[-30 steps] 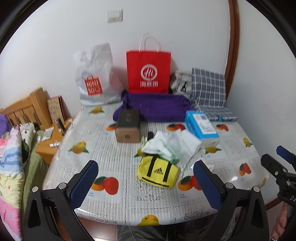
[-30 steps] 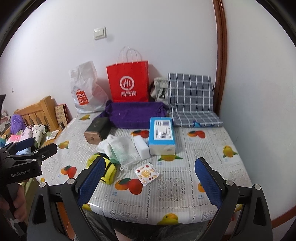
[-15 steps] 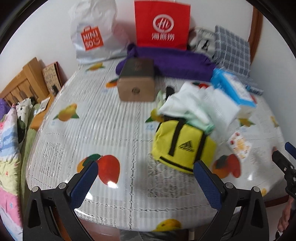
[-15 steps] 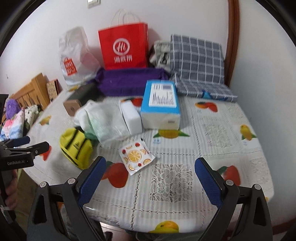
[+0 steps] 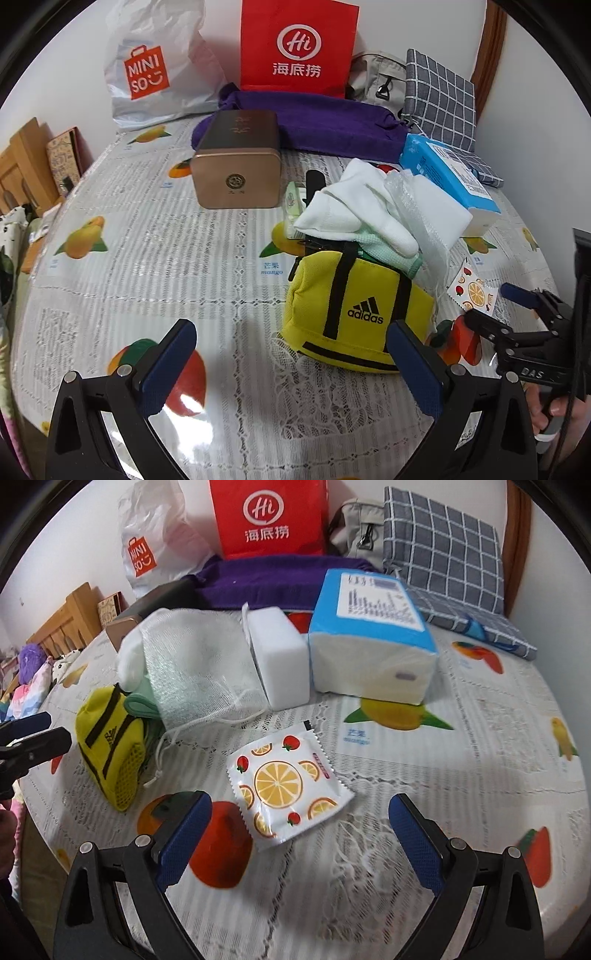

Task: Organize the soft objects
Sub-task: 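Grasp the orange-print snack packet with the right tool while the left tool grasps the yellow adidas pouch, then carry the snack packet with the right tool while the left tool carries the pouch toward the purple towel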

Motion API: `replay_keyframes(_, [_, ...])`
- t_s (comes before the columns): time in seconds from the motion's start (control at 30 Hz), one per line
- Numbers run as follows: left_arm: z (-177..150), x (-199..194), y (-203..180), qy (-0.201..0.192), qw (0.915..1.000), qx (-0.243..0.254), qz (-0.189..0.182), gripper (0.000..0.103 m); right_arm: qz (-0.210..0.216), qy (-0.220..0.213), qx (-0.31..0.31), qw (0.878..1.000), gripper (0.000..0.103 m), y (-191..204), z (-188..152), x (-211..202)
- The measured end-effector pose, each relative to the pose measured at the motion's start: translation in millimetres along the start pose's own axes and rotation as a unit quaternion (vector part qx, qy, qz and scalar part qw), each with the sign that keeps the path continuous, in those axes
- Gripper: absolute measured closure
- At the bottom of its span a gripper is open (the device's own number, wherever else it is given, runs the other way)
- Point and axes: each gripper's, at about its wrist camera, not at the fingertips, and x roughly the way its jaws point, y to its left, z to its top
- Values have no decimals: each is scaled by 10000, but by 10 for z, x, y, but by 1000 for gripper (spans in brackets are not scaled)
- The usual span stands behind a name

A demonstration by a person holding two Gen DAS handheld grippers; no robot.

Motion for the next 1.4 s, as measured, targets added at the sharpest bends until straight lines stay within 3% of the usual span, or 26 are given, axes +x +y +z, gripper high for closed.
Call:
replay_keyframes(0.27, [23,214,134,276,9986,-423,-168,0,-167,-279,-213,9992,11,47,-8,75])
replay_keyframes(0.43, [26,213,157,103,9979,-452,-454,0,-216,-377,-295,9986,30,23,11,49])
replay_keyframes(0.5, [41,242,128,164,9983,-324,-466,0,-203,-394,-337,9984,42,14,15,32])
replay_keyframes(0.57, [57,286,80,227,9987,-202,-407,0,-186,-393,-359,9984,46,11,10,22])
replay_keyframes(0.63, [70,336,49,315,9989,-159,-292,0,-163,-401,-365,9984,57,5,0,3])
replay_keyframes(0.73, [94,376,86,338,9985,-299,-308,0,-103,-383,-365,9985,65,-36,-5,-15])
replay_keyframes(0.8, [107,369,125,245,9983,-404,-339,5,-32,-387,-315,9987,66,-75,-10,-25])
replay_keyframes(0.9, [129,372,124,119,9990,-361,-237,24,-13,-380,-246,9990,67,-117,-14,-40])
replay_keyframes(0.97, [148,372,99,72,9984,-299,-479,51,17,-365,-188,9992,67,-136,-11,-49])
replay_keyframes(1.03, [152,383,74,91,9960,-291,-837,71,98,-303,-106,9994,67,-169,-2,-55])
replay_keyframes(1.17, [143,363,83,122,9945,-301,-995,78,307,-285,188,9989,67,-277,33,-109])
replay_keyframes(1.27, [121,301,179,118,9917,-464,-1190,82,99,-238,183,9995,67,-313,38,-124])
replay_keyframes(1.4, [100,201,231,58,9937,-380,-1050,83,-40,-242,277,9993,67,-367,12,-165])
